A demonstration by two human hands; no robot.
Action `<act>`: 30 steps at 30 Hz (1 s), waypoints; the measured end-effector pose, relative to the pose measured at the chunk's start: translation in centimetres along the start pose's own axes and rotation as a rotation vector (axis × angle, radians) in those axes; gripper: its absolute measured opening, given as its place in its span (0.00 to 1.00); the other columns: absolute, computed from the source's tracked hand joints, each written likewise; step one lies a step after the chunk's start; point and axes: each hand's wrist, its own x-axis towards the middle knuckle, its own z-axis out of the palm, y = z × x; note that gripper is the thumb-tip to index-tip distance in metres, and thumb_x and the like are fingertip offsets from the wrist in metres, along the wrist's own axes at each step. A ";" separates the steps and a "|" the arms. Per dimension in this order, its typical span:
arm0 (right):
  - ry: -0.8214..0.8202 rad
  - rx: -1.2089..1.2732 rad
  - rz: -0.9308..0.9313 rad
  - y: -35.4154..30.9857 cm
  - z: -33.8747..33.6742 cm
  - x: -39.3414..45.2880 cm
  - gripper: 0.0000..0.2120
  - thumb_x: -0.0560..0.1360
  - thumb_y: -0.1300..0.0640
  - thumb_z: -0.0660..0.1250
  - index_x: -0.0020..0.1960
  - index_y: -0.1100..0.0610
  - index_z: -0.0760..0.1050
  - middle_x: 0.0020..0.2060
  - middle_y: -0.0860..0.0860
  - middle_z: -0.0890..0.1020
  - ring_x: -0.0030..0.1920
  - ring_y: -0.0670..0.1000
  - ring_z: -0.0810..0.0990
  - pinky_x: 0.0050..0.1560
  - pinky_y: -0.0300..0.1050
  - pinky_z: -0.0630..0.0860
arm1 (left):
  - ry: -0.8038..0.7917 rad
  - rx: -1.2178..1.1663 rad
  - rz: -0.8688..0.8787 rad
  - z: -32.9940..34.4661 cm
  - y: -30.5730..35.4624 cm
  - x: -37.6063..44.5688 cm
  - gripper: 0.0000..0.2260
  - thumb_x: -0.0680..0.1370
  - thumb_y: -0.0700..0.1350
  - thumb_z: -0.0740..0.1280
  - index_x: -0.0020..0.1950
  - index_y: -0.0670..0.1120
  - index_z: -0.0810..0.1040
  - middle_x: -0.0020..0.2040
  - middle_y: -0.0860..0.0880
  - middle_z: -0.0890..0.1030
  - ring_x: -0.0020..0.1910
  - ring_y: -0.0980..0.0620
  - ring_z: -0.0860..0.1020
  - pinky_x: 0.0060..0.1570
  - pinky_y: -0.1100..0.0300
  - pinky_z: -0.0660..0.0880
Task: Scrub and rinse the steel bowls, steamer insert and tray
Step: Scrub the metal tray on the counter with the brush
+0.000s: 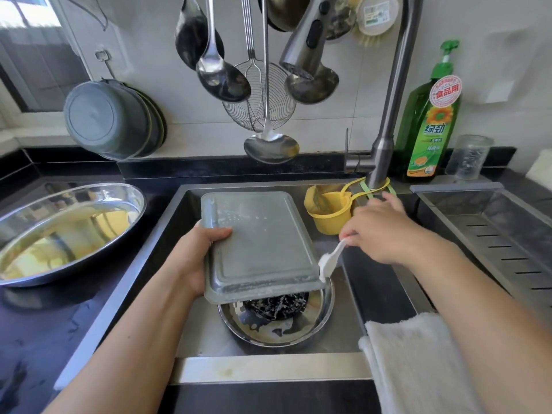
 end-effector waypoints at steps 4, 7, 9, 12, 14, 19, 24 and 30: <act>0.007 0.037 0.021 0.0 0.0 0.1 0.11 0.83 0.47 0.61 0.49 0.40 0.81 0.41 0.41 0.73 0.60 0.53 0.69 0.78 0.63 0.44 | -0.044 0.021 0.019 0.0 -0.2 0.1 0.15 0.80 0.38 0.66 0.65 0.51 0.77 0.56 0.39 0.85 0.49 0.37 0.85 0.40 0.40 0.83; 0.059 -0.014 -0.033 -0.2 0.4 0.3 0.09 0.83 0.47 0.63 0.50 0.39 0.82 0.42 0.41 0.72 0.60 0.52 0.68 0.78 0.63 0.42 | -0.068 0.051 0.035 -0.1 -0.3 0.3 0.18 0.80 0.38 0.66 0.68 0.52 0.77 0.59 0.38 0.85 0.55 0.35 0.84 0.44 0.39 0.83; 0.060 -0.044 -0.122 -0.9 0.9 0.3 0.08 0.82 0.48 0.64 0.51 0.39 0.82 0.42 0.41 0.72 0.58 0.51 0.66 0.77 0.62 0.39 | -0.077 0.079 0.047 -0.1 -0.4 0.4 0.20 0.80 0.37 0.66 0.69 0.53 0.77 0.60 0.39 0.85 0.57 0.35 0.83 0.46 0.40 0.83; -0.011 0.007 -0.150 -1.0 1.0 0.4 0.08 0.82 0.47 0.64 0.52 0.39 0.82 0.42 0.41 0.73 0.59 0.51 0.66 0.78 0.61 0.39 | -0.061 0.087 0.069 -0.3 -0.5 0.7 0.20 0.80 0.36 0.65 0.69 0.54 0.78 0.59 0.41 0.85 0.58 0.36 0.83 0.47 0.41 0.83; -0.047 0.025 -0.206 -1.4 1.2 0.5 0.08 0.82 0.46 0.64 0.50 0.39 0.82 0.41 0.41 0.73 0.57 0.50 0.65 0.77 0.60 0.38 | -0.022 0.091 0.087 -0.4 -0.4 0.8 0.19 0.80 0.36 0.66 0.68 0.53 0.78 0.59 0.41 0.85 0.58 0.36 0.84 0.48 0.40 0.83; 0.039 -0.001 -0.136 -0.9 1.2 0.8 0.09 0.82 0.48 0.64 0.51 0.40 0.83 0.40 0.41 0.73 0.57 0.52 0.67 0.77 0.62 0.42 | -0.064 0.133 0.079 -0.2 -0.3 0.6 0.20 0.80 0.35 0.65 0.68 0.53 0.78 0.59 0.40 0.85 0.57 0.36 0.83 0.48 0.41 0.83; 0.002 -0.104 -0.240 -2.4 2.2 0.5 0.06 0.80 0.50 0.68 0.52 0.41 0.83 0.39 0.40 0.67 0.59 0.52 0.65 0.77 0.64 0.42 | -0.090 0.196 0.053 0.3 -0.3 -0.1 0.19 0.80 0.34 0.64 0.68 0.52 0.77 0.57 0.40 0.86 0.54 0.36 0.85 0.44 0.44 0.84; 0.062 -0.118 0.001 -0.7 1.1 0.8 0.08 0.82 0.48 0.64 0.50 0.40 0.82 0.43 0.42 0.73 0.62 0.54 0.69 0.77 0.65 0.45 | 0.124 0.053 -0.034 0.0 -0.3 -0.1 0.11 0.80 0.39 0.67 0.63 0.40 0.76 0.55 0.37 0.84 0.53 0.35 0.83 0.46 0.42 0.82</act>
